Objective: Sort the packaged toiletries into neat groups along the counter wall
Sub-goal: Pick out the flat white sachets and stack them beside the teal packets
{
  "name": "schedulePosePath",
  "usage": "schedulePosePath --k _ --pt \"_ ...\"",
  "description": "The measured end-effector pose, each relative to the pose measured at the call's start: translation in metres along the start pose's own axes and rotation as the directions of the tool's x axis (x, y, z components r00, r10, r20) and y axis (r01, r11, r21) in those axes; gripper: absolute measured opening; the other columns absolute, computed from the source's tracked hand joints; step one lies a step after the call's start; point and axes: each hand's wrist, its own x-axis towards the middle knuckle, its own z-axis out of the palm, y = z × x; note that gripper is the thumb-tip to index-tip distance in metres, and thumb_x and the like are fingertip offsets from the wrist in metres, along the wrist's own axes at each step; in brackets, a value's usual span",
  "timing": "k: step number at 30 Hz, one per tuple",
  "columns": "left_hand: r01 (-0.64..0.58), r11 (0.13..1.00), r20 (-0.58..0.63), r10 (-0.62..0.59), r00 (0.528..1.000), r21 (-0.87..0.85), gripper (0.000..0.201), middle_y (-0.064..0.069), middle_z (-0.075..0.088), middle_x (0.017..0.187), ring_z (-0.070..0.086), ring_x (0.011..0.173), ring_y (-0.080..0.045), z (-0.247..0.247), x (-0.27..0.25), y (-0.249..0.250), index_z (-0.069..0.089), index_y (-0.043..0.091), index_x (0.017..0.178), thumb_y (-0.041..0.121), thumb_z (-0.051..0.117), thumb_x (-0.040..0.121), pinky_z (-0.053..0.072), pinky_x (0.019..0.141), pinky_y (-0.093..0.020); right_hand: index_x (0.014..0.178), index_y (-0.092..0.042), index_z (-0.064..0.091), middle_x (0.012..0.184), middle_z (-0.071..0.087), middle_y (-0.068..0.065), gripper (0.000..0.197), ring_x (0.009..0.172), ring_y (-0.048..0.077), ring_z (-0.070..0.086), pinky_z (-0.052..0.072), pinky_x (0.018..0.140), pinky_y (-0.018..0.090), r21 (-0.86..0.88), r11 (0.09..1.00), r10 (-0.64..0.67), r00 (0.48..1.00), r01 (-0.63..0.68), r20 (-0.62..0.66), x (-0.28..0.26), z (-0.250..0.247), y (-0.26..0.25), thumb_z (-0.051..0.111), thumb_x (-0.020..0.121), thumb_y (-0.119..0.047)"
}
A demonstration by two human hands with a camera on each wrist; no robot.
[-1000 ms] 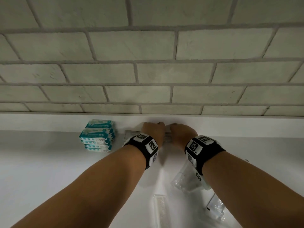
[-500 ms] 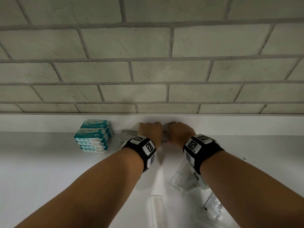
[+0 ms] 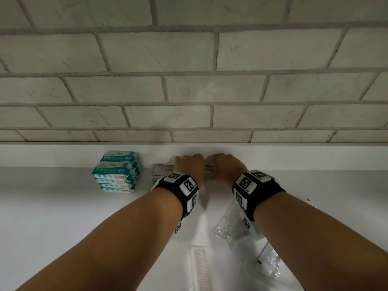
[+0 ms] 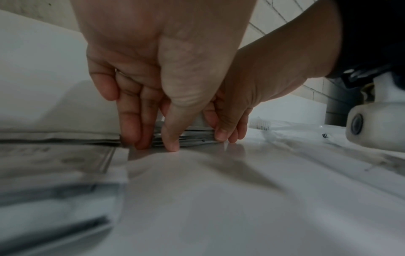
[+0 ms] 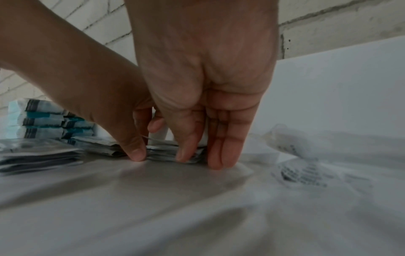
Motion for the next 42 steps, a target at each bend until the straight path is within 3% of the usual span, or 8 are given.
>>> schedulePosePath --k 6,12,19,25,28,32,36,42 --pt "-0.021 0.999 0.031 0.020 0.999 0.030 0.032 -0.006 0.060 0.122 0.056 0.112 -0.028 -0.029 -0.015 -0.005 0.049 0.014 0.124 0.021 0.046 0.093 0.025 0.106 -0.042 0.133 -0.008 0.049 0.134 0.053 0.012 0.044 0.121 0.028 0.052 0.042 0.095 0.033 0.068 0.996 -0.059 0.997 0.057 0.040 -0.034 -0.031 0.006 0.055 0.093 -0.023" --pt "-0.201 0.980 -0.025 0.201 0.979 0.013 0.029 -0.007 0.055 0.119 0.056 0.107 -0.029 -0.064 -0.053 0.007 0.050 0.016 0.121 0.030 0.048 0.095 0.037 0.085 -0.034 0.115 -0.013 0.060 0.118 0.062 0.007 0.024 0.104 0.023 0.058 0.038 0.076 0.024 0.179 0.984 -0.004 0.999 -0.003 0.037 -0.116 -0.058 0.054 0.050 0.094 -0.022" --pt "-0.480 0.842 0.301 0.537 0.788 -0.246 0.060 0.003 0.034 0.152 0.035 0.137 -0.018 -0.026 -0.132 0.043 0.029 0.035 0.148 0.053 0.047 0.094 0.030 0.112 -0.037 0.142 -0.017 0.039 0.139 0.040 0.014 0.049 0.123 0.032 0.047 0.044 0.099 0.037 0.048 0.923 0.359 0.898 -0.382 0.256 -0.215 -0.019 0.110 0.045 0.093 -0.022" --pt "-0.375 0.900 0.272 0.427 0.863 -0.223 0.035 0.005 0.053 0.128 0.050 0.117 -0.016 -0.017 -0.179 0.032 0.055 0.029 0.127 0.024 0.039 0.096 0.040 0.100 -0.030 0.150 -0.030 0.029 0.159 0.020 -0.001 0.062 0.144 0.017 0.026 0.023 0.117 0.033 0.203 0.972 0.043 0.937 -0.119 0.345 -0.280 0.005 0.090 0.051 0.092 -0.026" --pt "-0.315 0.935 0.240 0.347 0.907 -0.160 0.027 0.006 0.055 0.106 0.053 0.095 -0.014 -0.028 -0.196 0.034 0.063 0.025 0.102 0.020 0.037 0.094 0.044 0.085 -0.027 0.142 -0.028 0.046 0.154 0.032 -0.008 0.047 0.137 0.011 0.037 0.032 0.108 0.025 0.378 0.925 -0.089 0.957 -0.023 0.278 -0.302 0.000 0.084 0.053 0.095 -0.021" --pt "-0.347 0.923 0.175 0.374 0.911 -0.166 0.031 0.003 0.057 0.113 0.054 0.104 -0.018 -0.029 -0.202 0.059 0.065 0.025 0.109 0.016 0.040 0.094 0.046 0.090 -0.031 0.129 -0.019 0.060 0.147 0.043 -0.005 0.035 0.130 0.017 0.046 0.037 0.105 0.029 0.215 0.968 0.065 0.954 -0.131 0.292 -0.312 -0.002 0.112 0.043 0.100 -0.030" --pt "-0.350 0.921 0.213 0.382 0.899 -0.171 0.043 -0.003 0.053 0.118 0.053 0.109 -0.021 -0.020 -0.193 0.097 0.056 0.022 0.130 0.009 0.038 0.093 0.044 0.094 -0.029 0.131 -0.010 0.056 0.135 0.056 0.007 0.038 0.119 0.025 0.055 0.044 0.100 0.032 -0.018 0.969 0.243 0.930 -0.248 0.274 -0.316 0.008 0.157 0.036 0.098 -0.013" --pt "-0.112 0.971 0.182 0.152 0.972 -0.213 0.050 -0.009 0.048 0.128 0.052 0.113 -0.026 -0.010 -0.180 0.133 0.048 0.014 0.131 0.045 0.052 0.092 0.047 0.092 -0.036 0.126 -0.020 0.062 0.131 0.057 0.005 0.037 0.117 0.026 0.055 0.045 0.100 0.036 0.094 0.959 0.246 0.952 -0.266 0.183 -0.328 0.010 0.181 0.044 0.094 -0.013"
